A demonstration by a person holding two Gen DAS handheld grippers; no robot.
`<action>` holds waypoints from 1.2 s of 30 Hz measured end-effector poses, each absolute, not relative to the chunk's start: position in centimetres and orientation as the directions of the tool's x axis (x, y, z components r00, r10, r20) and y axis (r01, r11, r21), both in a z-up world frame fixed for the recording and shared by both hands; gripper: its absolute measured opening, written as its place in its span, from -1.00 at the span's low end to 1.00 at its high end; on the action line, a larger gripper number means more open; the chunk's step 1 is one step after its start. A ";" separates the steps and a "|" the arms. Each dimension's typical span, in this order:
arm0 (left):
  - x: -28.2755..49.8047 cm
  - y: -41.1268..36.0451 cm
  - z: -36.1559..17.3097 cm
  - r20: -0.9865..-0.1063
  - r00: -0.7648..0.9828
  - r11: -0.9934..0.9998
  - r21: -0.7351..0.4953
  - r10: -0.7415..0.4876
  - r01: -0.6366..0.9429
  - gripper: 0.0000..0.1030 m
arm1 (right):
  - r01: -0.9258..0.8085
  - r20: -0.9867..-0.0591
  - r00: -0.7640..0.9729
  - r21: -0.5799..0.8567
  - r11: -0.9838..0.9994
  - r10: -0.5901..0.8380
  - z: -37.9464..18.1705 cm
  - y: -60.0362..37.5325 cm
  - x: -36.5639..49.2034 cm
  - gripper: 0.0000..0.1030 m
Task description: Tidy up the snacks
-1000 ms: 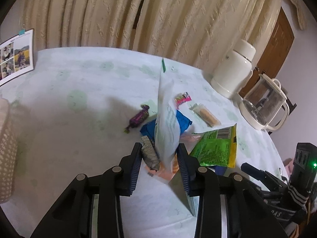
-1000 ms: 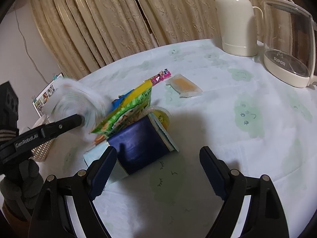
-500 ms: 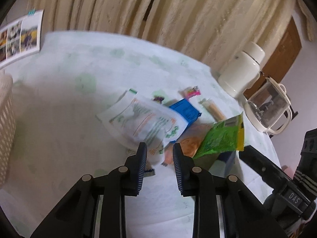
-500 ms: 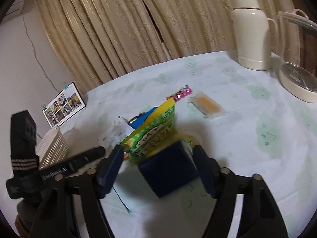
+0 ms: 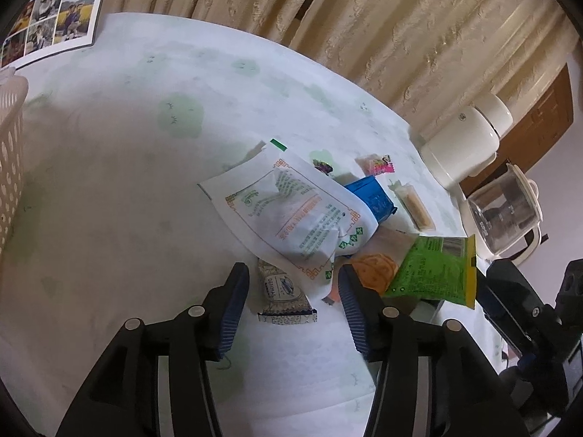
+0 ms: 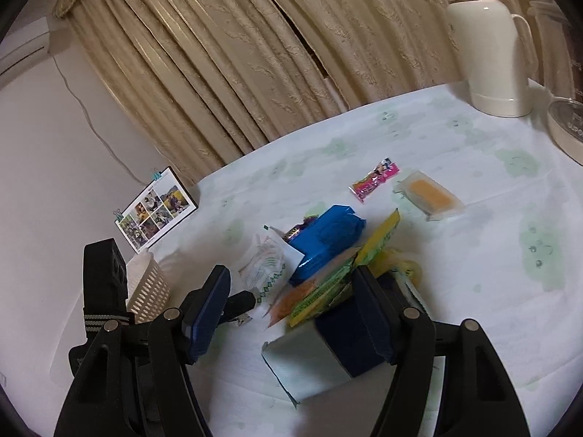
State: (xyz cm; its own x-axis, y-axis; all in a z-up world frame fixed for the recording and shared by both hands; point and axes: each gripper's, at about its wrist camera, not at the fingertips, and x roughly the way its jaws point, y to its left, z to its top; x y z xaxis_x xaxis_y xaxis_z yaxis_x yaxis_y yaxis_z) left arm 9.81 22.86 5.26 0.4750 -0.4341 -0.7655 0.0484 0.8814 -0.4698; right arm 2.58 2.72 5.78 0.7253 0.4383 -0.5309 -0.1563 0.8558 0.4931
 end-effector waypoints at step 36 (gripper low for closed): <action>15.3 21.3 4.8 -0.756 0.461 0.839 -0.543 -0.465 -0.044 0.58 | -0.033 -0.598 0.728 0.458 0.888 0.335 3.5 1.1 4.0 -0.58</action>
